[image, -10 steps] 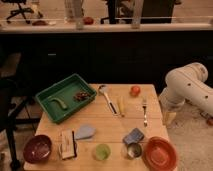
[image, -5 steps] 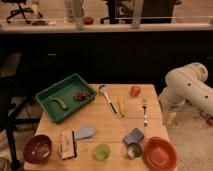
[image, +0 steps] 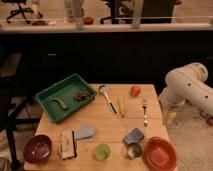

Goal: Place grapes in table surface

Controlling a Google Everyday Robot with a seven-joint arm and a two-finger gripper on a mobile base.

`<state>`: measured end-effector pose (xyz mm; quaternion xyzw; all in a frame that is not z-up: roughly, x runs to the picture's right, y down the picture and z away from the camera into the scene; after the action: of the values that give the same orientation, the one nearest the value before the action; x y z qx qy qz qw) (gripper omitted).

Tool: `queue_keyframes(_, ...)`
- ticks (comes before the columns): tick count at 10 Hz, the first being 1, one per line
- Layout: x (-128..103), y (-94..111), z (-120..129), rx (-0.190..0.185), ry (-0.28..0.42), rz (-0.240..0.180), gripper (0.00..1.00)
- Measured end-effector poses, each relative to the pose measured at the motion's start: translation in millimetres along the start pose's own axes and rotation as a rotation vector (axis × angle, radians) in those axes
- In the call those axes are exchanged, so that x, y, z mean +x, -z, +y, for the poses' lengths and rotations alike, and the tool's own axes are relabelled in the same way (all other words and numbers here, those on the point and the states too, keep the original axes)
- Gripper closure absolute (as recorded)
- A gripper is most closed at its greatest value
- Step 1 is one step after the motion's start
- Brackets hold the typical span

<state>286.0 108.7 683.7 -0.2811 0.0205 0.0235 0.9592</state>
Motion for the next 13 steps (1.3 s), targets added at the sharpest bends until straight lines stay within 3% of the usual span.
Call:
queue_keyframes(10,-2,2,-1,0.012,-0.005,-0.003,0.20)
queue_keyframes(13,-37,19,-3,0.064,-0.016,-0.044,0.20)
